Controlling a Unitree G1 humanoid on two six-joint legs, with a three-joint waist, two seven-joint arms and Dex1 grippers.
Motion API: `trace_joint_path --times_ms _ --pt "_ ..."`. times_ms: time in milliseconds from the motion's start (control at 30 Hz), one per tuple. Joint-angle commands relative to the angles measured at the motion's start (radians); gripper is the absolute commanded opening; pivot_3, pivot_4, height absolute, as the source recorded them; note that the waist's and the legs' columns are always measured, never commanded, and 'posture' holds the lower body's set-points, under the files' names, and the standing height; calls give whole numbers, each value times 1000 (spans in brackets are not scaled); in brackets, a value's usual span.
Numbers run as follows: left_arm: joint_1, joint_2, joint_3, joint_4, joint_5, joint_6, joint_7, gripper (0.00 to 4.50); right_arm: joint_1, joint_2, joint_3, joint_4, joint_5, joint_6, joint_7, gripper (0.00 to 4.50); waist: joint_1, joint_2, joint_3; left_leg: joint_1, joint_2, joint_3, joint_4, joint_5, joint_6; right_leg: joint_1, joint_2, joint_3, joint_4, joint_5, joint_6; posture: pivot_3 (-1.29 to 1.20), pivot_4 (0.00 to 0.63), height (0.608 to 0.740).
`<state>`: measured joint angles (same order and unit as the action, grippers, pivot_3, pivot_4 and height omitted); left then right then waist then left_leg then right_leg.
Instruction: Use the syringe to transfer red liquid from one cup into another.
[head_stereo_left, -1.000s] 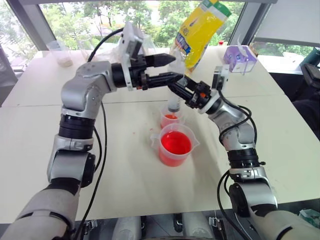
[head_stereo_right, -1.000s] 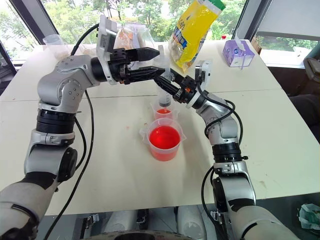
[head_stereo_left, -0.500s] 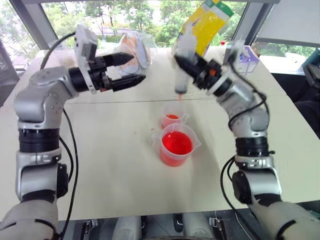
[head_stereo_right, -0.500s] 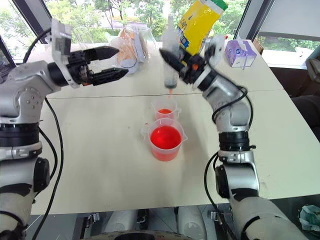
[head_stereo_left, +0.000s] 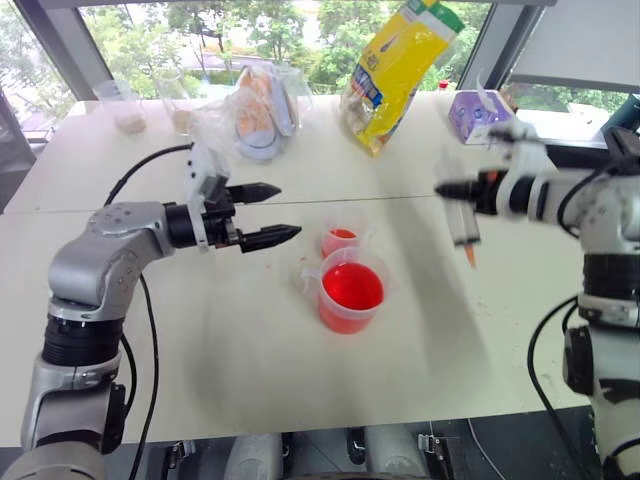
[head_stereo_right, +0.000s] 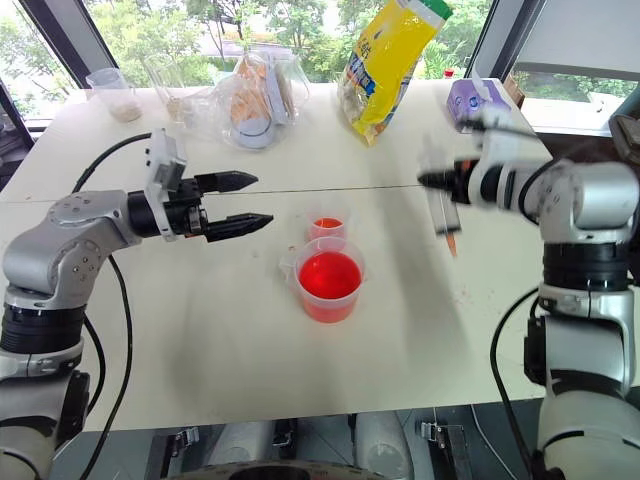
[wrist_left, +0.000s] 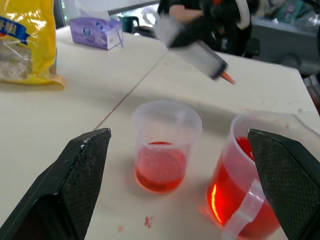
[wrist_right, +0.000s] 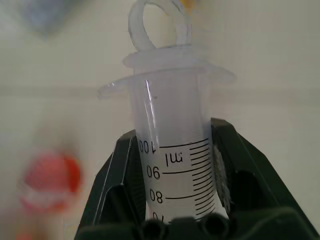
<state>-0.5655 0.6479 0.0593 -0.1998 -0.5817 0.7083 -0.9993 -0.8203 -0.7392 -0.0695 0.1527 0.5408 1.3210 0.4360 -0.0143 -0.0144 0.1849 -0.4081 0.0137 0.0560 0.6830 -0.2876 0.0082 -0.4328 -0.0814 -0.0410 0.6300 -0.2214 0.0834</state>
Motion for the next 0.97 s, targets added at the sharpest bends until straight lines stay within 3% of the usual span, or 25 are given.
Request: trace_joint_path --times_ms 33,200,400,500,700,967 --pt "-9 8 3 -37 -8 -16 4 4471 0 -3 -1 0 -23 15 6 1385 -1 0 0 0 0 0 0 0 0 -1 0 0 0 0 0 0 150 740" --pt "-8 11 -5 -49 -10 -10 7 4471 58 16 26 58 -71 -55 25 1385 2 0 0 0 0 0 0 0 0 0 1 0 0 0 0 0 150 740" --pt "-1 23 -13 -62 -8 -4 2 4500 69 35 21 98 -102 -91 42 4411 2 0 0 0 0 0 0 0 0 0 1 0 0 0 0 0 150 740" --pt "10 31 -9 -74 -19 3 -3 4500 75 28 10 76 -98 -76 54 4463 2 0 0 0 0 0 0 0 0 0 1 0 0 0 0 0 150 740" --pt "26 61 12 -115 -61 46 -6 4500 116 -110 -22 -197 -4 -53 208 4463 3 0 0 -1 0 0 0 0 0 -1 1 0 0 0 0 0 150 740" --pt "85 116 52 -170 -137 95 -3 4500 295 -295 -227 -587 243 -27 430 4463 4 0 0 0 1 -1 0 0 0 0 1 0 -1 0 1 0 150 740"
